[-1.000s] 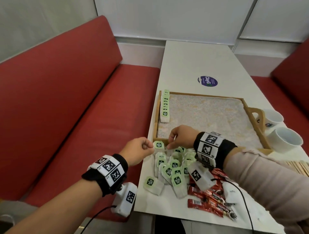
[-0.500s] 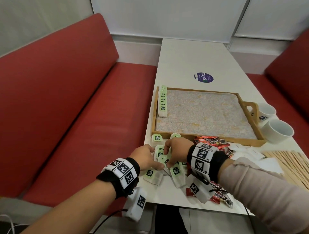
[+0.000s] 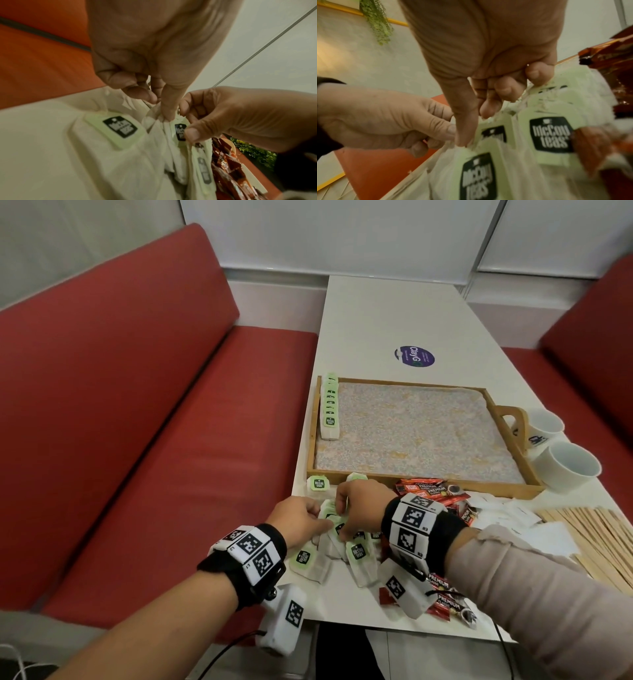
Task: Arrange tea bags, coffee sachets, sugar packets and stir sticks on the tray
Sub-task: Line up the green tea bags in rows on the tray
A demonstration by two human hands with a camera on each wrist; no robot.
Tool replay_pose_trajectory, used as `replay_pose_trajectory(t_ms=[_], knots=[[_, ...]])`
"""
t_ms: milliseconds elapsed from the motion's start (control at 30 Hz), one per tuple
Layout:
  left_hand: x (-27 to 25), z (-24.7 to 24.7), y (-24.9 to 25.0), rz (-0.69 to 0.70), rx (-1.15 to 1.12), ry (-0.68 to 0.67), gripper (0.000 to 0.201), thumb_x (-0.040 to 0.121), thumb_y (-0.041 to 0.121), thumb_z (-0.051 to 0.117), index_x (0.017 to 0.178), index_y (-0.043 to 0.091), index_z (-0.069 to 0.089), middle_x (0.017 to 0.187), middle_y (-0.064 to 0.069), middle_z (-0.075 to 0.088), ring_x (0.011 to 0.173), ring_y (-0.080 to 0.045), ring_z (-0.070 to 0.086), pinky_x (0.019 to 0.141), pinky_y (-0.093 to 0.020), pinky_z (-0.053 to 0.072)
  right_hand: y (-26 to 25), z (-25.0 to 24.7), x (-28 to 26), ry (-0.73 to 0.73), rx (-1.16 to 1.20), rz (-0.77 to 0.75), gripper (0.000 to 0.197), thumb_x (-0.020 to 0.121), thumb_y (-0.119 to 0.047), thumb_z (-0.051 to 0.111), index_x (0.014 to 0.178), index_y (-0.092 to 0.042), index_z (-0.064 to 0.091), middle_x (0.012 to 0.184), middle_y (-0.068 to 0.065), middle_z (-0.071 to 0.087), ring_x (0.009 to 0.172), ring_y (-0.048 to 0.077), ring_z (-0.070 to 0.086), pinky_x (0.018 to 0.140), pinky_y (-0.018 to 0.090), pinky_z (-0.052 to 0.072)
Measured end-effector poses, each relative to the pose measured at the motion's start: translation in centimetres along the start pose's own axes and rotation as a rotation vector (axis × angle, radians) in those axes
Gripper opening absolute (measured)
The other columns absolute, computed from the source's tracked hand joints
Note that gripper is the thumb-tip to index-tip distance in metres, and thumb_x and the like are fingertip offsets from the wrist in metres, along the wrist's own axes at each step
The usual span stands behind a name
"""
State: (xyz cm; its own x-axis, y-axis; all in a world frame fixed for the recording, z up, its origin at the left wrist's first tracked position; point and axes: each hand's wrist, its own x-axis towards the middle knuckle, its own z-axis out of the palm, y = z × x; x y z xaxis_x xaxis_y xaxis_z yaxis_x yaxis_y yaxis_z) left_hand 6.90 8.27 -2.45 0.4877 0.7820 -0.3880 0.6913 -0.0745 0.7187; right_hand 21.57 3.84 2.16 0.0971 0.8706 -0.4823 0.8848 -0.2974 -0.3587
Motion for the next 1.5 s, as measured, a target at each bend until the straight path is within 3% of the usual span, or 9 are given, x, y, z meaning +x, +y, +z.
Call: replay_pose_trajectory(t_ms=[233,400,600,767,900,1100,1233,1367,1500], knots=[[0.6,-1.1,1.2,0.097,-0.033,0.068,0.031,0.083,0.030,0.069,0.077,0.001,0.061,0.069,-0.002,0.057,0.064,-0.015,0.050,0.061,-0.028,0.040,0.8,-1.2,0.2,0.053,0.057,0.014,0.047,0.057,-0.028,0.087,0.073,-0.026,0.043,0.073,-0.006,0.056,0.065,0.014,0.051,0.058,0.029,0.042],[0.7,-2.4,3.1,0.184,-0.068,0.124,0.013,0.089,0.026,0.064,0.078,0.020,0.066,0.083,0.004,0.068,0.077,-0.011,0.061,0.066,-0.025,0.043,0.9,-2.2,0.5,0.107,0.075,0.006,0.037,0.068,-0.036,0.081,0.075,-0.024,0.047,0.072,-0.007,0.055,0.067,0.013,0.052,0.056,0.025,0.040],[2.7,-3.8,5.2,0.232,-0.080,0.146,0.018,0.093,0.026,0.059,0.103,0.014,0.067,0.098,-0.001,0.070,0.090,-0.017,0.065,0.083,-0.035,0.052,0.5,-4.6,0.9,0.220,0.128,-0.023,0.033,0.083,-0.033,0.070,0.062,-0.029,0.046,0.063,-0.008,0.051,0.057,0.007,0.047,0.052,0.022,0.033],[3.7,-4.8,7.0,0.246,-0.166,0.155,0.020,0.097,0.023,0.050,0.105,0.007,0.058,0.101,-0.012,0.065,0.090,-0.025,0.061,0.078,-0.039,0.051,0.6,-6.5,1.7,0.311,0.249,-0.018,0.038,0.087,-0.033,0.066,0.056,-0.019,0.050,0.056,-0.003,0.048,0.051,0.012,0.041,0.050,0.024,0.033],[4.0,-5.1,7.9,0.195,-0.533,0.035,0.014,0.101,0.020,0.042,0.113,0.015,0.047,0.119,-0.010,0.059,0.103,-0.027,0.063,0.078,-0.045,0.058,0.8,-7.2,2.6,0.389,0.381,-0.049,0.036,0.085,-0.033,0.068,0.054,-0.024,0.053,0.052,-0.006,0.049,0.050,0.011,0.041,0.054,0.026,0.035],[5.3,-5.3,8.6,0.143,-0.843,-0.036,0.025,0.103,0.019,0.035,0.126,0.012,0.041,0.122,-0.014,0.059,0.085,-0.025,0.068,0.064,-0.035,0.060,1.0,-7.8,4.1,0.456,0.590,-0.053,0.024,0.081,-0.026,0.074,0.065,-0.019,0.057,0.067,-0.002,0.063,0.054,0.010,0.050,0.060,0.031,0.046],[6.5,-5.6,8.8,0.169,-0.897,-0.103,0.025,0.103,0.017,0.037,0.128,0.012,0.041,0.115,-0.013,0.063,0.086,-0.026,0.069,0.072,-0.036,0.060,1.3,-8.4,5.3,0.487,0.602,-0.053,0.026,0.081,-0.027,0.073,0.064,-0.020,0.054,0.062,-0.006,0.055,0.056,0.010,0.048,0.058,0.029,0.042],[7.6,-5.9,8.7,0.219,-0.864,-0.137,0.033,0.097,0.002,0.046,0.128,0.015,0.043,0.112,-0.008,0.064,0.086,-0.019,0.070,0.069,-0.029,0.059,1.6,-8.9,6.5,0.489,0.635,-0.050,0.022,0.082,-0.028,0.073,0.068,-0.018,0.058,0.066,-0.003,0.059,0.059,0.014,0.053,0.061,0.034,0.048],[9.0,-6.1,8.4,0.220,-0.841,-0.034,0.039,0.093,-0.006,0.050,0.130,0.007,0.046,0.119,-0.015,0.063,0.098,-0.027,0.067,0.074,-0.032,0.059,1.8,-9.1,7.1,0.443,0.656,-0.058,0.022,0.083,-0.032,0.071,0.073,-0.017,0.058,0.066,-0.004,0.061,0.050,0.011,0.054,0.047,0.020,0.041]])
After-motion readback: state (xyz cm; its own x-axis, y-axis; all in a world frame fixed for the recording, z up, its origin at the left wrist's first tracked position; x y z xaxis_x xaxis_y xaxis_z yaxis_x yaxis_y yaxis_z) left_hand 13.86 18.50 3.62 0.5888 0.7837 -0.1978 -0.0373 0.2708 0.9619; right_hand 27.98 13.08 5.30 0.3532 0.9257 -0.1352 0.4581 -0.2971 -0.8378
